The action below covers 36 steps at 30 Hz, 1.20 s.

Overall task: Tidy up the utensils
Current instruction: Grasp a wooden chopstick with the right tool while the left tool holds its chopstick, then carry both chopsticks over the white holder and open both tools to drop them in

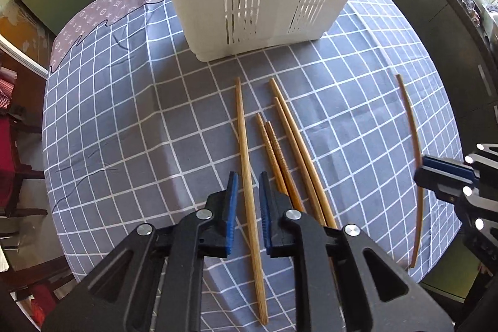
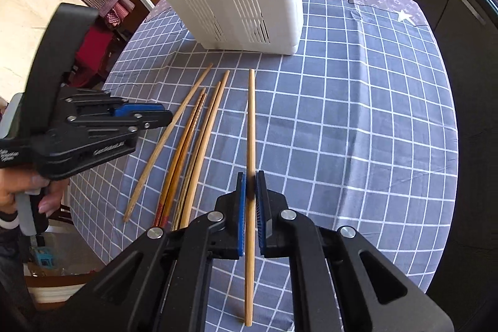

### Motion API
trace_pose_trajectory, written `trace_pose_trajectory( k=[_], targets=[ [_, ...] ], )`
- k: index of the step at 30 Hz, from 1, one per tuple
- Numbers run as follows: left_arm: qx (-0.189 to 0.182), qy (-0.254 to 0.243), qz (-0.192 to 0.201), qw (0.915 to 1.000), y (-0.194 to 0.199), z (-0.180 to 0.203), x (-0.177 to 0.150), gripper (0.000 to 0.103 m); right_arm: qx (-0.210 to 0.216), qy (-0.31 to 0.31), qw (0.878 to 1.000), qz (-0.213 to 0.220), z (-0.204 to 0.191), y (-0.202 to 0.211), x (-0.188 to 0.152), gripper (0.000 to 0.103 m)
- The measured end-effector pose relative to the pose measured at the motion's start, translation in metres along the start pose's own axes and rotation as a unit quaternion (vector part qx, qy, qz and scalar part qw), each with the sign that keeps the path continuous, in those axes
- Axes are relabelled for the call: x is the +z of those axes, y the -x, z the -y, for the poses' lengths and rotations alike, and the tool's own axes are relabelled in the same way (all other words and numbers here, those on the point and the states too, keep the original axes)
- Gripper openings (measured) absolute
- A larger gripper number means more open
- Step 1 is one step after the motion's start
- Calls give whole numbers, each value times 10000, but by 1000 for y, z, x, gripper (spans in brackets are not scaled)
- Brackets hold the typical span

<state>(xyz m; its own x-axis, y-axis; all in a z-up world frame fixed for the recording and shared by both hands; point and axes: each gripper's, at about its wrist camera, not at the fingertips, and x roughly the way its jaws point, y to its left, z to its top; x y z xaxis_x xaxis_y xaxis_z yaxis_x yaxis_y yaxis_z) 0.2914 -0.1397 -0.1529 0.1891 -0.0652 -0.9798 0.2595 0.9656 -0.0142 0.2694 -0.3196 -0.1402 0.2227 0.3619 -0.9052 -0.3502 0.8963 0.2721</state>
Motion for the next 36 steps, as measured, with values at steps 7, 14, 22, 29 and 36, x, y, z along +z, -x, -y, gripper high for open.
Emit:
trace_pose_trajectory(
  k=[7, 14, 22, 29, 36],
  targets=[
    [169, -48, -226, 9996, -15, 6, 7, 18, 171, -38, 9998, 7, 9, 4, -8, 7],
    [193, -26, -308, 9993, -24, 10, 12, 7, 255, -86, 9996, 51, 12, 6, -8, 7],
    [87, 53, 119, 9999, 14, -4, 1, 6, 318, -139, 9992, 201, 15, 16, -11, 7],
    [-53, -110, 1015, 9948, 99, -8, -31, 6, 365, -68, 9965, 743, 8, 57, -13, 7],
    [71, -357, 1505, 9879, 136, -2, -54, 6, 194, 138, 9920, 1240, -10, 91, -14, 7]
  ],
)
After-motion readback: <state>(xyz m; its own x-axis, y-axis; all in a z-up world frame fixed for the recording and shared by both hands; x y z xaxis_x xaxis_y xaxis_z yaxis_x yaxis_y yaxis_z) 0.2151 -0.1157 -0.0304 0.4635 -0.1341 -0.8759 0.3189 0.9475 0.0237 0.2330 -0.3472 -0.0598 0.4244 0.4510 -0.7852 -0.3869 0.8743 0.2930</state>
